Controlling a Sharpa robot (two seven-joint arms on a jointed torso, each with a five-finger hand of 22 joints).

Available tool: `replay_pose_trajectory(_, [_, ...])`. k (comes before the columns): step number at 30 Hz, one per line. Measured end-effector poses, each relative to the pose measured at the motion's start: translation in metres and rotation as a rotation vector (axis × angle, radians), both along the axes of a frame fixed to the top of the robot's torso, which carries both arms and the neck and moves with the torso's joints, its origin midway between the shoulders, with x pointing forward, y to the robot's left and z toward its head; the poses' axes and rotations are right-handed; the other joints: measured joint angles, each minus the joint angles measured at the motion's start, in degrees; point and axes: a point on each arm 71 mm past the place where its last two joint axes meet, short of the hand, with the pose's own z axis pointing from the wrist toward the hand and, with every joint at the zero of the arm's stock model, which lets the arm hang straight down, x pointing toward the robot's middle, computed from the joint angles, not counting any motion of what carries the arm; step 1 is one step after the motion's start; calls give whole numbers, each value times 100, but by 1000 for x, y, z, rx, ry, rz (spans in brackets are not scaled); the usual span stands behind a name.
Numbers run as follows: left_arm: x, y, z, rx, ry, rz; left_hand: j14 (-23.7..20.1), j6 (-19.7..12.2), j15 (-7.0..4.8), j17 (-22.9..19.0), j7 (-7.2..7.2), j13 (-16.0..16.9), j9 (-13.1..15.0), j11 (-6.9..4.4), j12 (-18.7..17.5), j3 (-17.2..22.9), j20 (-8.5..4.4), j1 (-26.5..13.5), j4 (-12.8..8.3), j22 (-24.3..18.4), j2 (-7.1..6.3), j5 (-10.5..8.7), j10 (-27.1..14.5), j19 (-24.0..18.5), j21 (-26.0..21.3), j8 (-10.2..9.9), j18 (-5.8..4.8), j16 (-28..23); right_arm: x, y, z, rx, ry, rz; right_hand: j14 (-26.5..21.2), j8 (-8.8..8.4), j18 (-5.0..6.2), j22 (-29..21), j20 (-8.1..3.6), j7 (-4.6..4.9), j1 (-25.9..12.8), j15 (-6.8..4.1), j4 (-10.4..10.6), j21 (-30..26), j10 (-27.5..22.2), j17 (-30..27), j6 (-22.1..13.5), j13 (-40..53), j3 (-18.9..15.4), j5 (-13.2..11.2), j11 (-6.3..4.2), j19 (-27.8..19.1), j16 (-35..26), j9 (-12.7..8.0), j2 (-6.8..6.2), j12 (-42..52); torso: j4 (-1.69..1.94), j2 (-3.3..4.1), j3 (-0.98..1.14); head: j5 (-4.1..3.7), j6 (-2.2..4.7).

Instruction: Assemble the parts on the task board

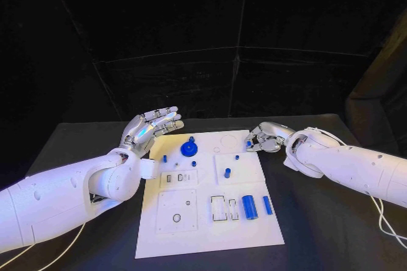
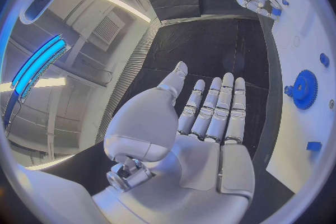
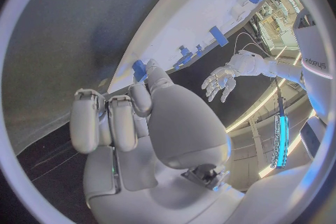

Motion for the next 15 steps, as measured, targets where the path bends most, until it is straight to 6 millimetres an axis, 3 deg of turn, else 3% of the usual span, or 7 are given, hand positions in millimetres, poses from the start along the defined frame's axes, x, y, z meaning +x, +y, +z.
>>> replay_pose_trajectory(15, [0, 0, 0, 1, 1, 1, 0, 0, 0, -5, 0, 0, 0, 0, 0, 23, 0, 0, -23, -1, 0, 0, 0, 0, 0, 0, 0, 0, 0, 0, -1, -16, 0, 0, 0, -29, 0, -1, 0, 0, -57, 1, -15, 0, -1, 0, 0, -28, 14, -27, 0, 0, 0, -23, -12, 1, 0, 0, 2, -5, -4])
